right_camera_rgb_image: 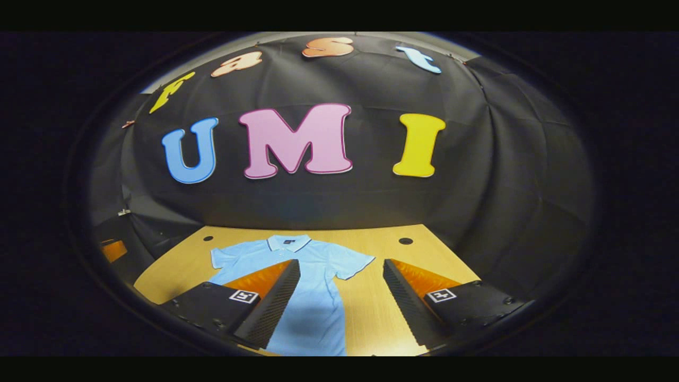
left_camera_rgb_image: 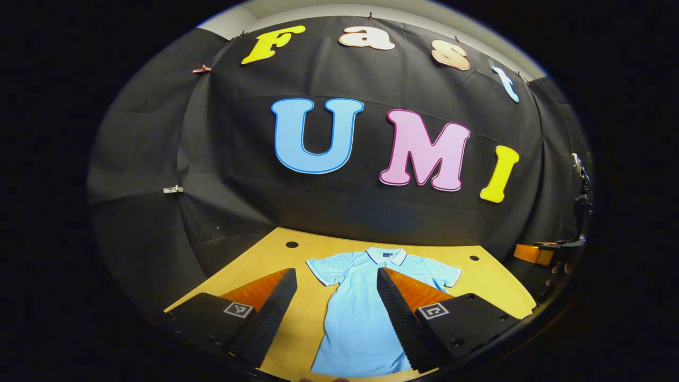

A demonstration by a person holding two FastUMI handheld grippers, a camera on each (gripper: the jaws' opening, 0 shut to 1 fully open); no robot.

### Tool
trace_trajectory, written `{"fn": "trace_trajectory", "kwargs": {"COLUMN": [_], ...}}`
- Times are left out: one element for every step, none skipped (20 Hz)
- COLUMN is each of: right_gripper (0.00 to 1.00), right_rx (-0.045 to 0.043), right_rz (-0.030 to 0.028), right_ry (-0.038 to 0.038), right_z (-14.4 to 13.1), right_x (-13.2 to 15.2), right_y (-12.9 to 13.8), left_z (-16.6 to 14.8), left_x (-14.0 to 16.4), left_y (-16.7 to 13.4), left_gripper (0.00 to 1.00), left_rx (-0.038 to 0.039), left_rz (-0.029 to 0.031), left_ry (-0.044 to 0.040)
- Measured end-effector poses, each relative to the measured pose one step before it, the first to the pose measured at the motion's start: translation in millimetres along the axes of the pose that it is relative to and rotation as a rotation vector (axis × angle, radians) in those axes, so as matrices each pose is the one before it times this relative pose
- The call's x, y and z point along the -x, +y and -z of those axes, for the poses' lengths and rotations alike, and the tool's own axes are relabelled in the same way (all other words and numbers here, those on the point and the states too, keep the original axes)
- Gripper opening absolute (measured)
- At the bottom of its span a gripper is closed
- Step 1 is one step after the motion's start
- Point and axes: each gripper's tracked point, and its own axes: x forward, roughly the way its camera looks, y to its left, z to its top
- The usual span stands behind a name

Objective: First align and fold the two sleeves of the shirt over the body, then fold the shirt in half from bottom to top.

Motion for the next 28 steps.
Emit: {"fn": "trace_trajectory", "kwargs": {"right_gripper": [0.98, 0.99, 0.98, 0.99, 0.99, 0.99, 0.99, 0.99, 0.99, 0.99, 0.99, 0.98, 0.99, 0.99, 0.99, 0.98, 0.98, 0.98, 0.98, 0.98, 0.98, 0.98, 0.98, 0.98, 0.98, 0.98, 0.92, 0.80], "right_rx": [-0.00148, -0.00188, -0.00289, -0.00454, -0.00526, -0.00522, -0.00640, -0.00876, -0.00975, -0.00911, -0.00756, -0.00351, -0.00003, 0.00716, 0.00505, -0.00519, -0.01438, -0.01302, -0.00350, 0.00348, 0.01037, 0.01072, 0.01496, 0.02055, 0.02500, 0.01771, 0.00304, 0.00464], "right_rz": [-0.00115, -0.00399, -0.00165, 0.00054, 0.00416, 0.00531, 0.00152, 0.00640, 0.00827, 0.00733, 0.00406, 0.00530, 0.00523, 0.01277, 0.01947, 0.00993, 0.00263, -0.00232, 0.00455, 0.00887, -0.00217, -0.00077, -0.00572, -0.00412, -0.00466, -0.00633, -0.02368, -0.00014], "right_ry": [0.02651, 0.02937, 0.02676, 0.02356, 0.02536, 0.02961, 0.02976, 0.02785, 0.02976, 0.02425, 0.02120, 0.02335, 0.02121, 0.01347, 0.01283, 0.01582, 0.02014, 0.01851, 0.00955, 0.00338, 0.00971, 0.01467, 0.01294, 0.00925, 0.00383, -0.02183, 0.00473, -0.01050], "right_z": [3.38, 4.49, 4.61, 4.25, 3.19, 5.83, 6.05, 5.97, 6.48, 4.12, 3.58, 3.69, 2.99, 2.30, 3.13, 3.11, 3.75, 3.49, 1.73, 1.37, 3.28, 4.13, 5.21, 5.27, 3.88, -4.75, 1.77, -2.42], "right_x": [-20.17, -19.10, -20.53, -18.34, -20.92, -23.02, -22.85, -23.68, -21.56, -20.81, -19.87, -20.54, -11.32, -17.18, -16.32, -13.55, -11.76, -9.98, -8.75, -7.81, -8.82, -5.17, -5.98, -3.95, 1.32, -6.14, 5.95, 0.20], "right_y": [-6.12, -5.64, -7.33, -6.52, -6.51, -8.13, -6.51, -5.62, -4.25, -4.00, -2.33, -1.87, -1.80, -3.54, -4.67, -2.61, -0.46, -0.10, -3.65, -4.02, 2.56, 1.54, 3.79, 3.03, 2.71, 1.87, 5.56, 1.97], "left_z": [-0.40, -0.48, 0.82, 0.05, -0.89, 0.22, -1.25, 2.45, 2.64, 0.86, 1.38, 3.77, 2.81, 3.07, 2.27, 0.04, 1.65, 0.75, 2.24, 2.26, 2.36, 2.02, 1.83, 0.28, 2.30, 1.48, 1.63, 0.38], "left_x": [-4.83, -4.13, -2.93, -3.45, -4.76, -6.57, -4.29, -2.50, -3.74, -2.78, -3.06, -4.61, -3.89, -4.79, -4.30, -4.69, -4.91, -4.10, -4.09, -3.25, -3.39, -3.64, -3.33, -1.04, -0.91, -0.54, -0.87, -0.25], "left_y": [-0.16, -1.10, -0.27, -0.31, -1.33, -4.32, -2.69, -3.08, -2.94, -3.38, -2.78, -3.50, -2.23, -3.64, -2.12, -3.00, -5.02, -5.35, -5.51, -4.49, -1.57, -1.45, -1.64, -1.00, -1.45, 0.46, 0.83, 0.79], "left_gripper": [0.97, 0.97, 0.97, 0.97, 0.97, 0.97, 0.97, 0.97, 0.97, 0.97, 0.97, 0.97, 0.97, 0.97, 0.97, 0.97, 0.97, 0.97, 0.97, 0.97, 0.97, 0.97, 0.97, 0.97, 0.97, 0.97, 0.97, 0.97], "left_rx": [-0.00096, -0.00132, -0.00063, 0.00063, 0.00044, 0.00027, 0.00057, 0.00012, -0.00182, -0.00539, -0.00844, -0.01300, -0.01329, -0.01421, -0.00806, 0.00113, 0.00765, 0.00920, 0.00626, -0.00053, -0.00358, -0.00002, 0.00638, 0.00994, 0.00702, 0.00111, -0.00339, -0.00379], "left_rz": [-0.01723, -0.01879, -0.01840, -0.02086, -0.01954, -0.01724, -0.01504, -0.01312, -0.00889, -0.00525, -0.00279, -0.00033, 0.00177, 0.00097, -0.00426, -0.00231, 0.00131, 0.00427, 0.00706, 0.00637, -0.00206, -0.00354, -0.00061, 0.00507, 0.00431, -0.00057, -0.00274, -0.00290], "left_ry": [0.00196, 0.00350, 0.00432, 0.00377, 0.00390, 0.00465, 0.00451, 0.00845, 0.01019, 0.01104, 0.01081, 0.01087, 0.01005, 0.01322, 0.00738, 0.00496, 0.00577, 0.00627, 0.00807, 0.00904, 0.00906, 0.01267, 0.00639, 0.00379, 0.00643, 0.00645, 0.00519, 0.00143]}}
